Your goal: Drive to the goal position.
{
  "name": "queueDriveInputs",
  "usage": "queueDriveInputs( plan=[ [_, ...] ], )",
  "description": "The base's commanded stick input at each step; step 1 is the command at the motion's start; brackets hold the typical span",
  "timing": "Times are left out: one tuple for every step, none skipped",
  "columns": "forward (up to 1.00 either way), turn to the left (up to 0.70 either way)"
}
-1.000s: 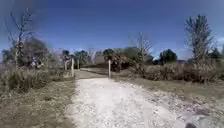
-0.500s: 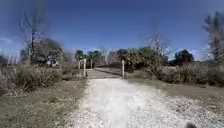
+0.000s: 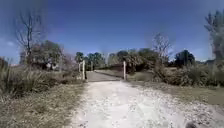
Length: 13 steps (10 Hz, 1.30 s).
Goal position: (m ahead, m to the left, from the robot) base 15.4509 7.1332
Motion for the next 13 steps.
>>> queueDriveInputs(
  plan=[
    [0.70, 0.00],
    [0.70, 0.00],
    [0.59, 0.00],
    [0.50, 0.00],
    [0.50, 0.00],
    [0.50, 0.00],
    [0.50, 0.00],
    [0.50, 0.00],
    [0.50, 0.00],
    [0.50, 0.00],
    [0.50, 0.00],
    [0.50, 0.00],
    [0.50, 0.00]
  ],
)
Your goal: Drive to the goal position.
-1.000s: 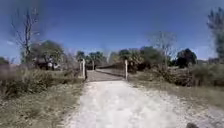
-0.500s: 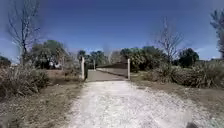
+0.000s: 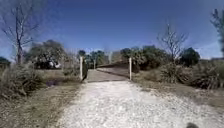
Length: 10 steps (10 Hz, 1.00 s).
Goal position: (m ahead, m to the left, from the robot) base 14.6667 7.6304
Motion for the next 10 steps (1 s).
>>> queueDriveInputs(
  plan=[
    [0.50, 0.00],
    [0.50, 0.00],
    [0.50, 0.00],
    [0.50, 0.00],
    [0.50, 0.00],
    [0.50, 0.00],
    [0.50, 0.00],
    [0.50, 0.00],
    [0.50, 0.00],
    [0.50, 0.00]
  ],
)
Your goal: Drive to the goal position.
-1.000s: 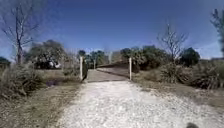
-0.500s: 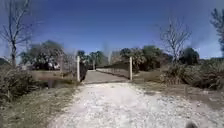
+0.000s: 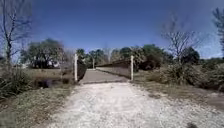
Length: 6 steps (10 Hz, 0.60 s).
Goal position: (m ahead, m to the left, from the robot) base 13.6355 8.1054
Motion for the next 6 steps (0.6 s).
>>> queueDriveInputs(
  plan=[
    [0.50, 0.00],
    [0.50, 0.00],
    [0.50, 0.22],
    [0.50, 0.42],
    [0.50, 0.27],
    [0.50, 0.11]
  ],
)
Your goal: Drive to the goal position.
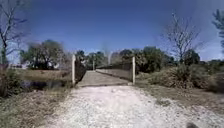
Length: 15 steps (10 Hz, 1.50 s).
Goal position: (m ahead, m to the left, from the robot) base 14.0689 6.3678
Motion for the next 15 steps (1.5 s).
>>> queueDriveInputs(
  plan=[
    [0.50, 0.00],
    [0.50, 0.00],
    [0.50, 0.00],
    [0.50, 0.00],
    [0.50, 0.00],
    [0.50, 0.00],
    [0.50, 0.00],
    [0.50, 0.00],
    [0.50, 0.00],
    [0.50, 0.00],
    [0.50, 0.00],
    [0.50, 0.00],
    [0.50, -0.02],
    [0.50, -0.44],
    [0.50, -0.50]
  ],
)
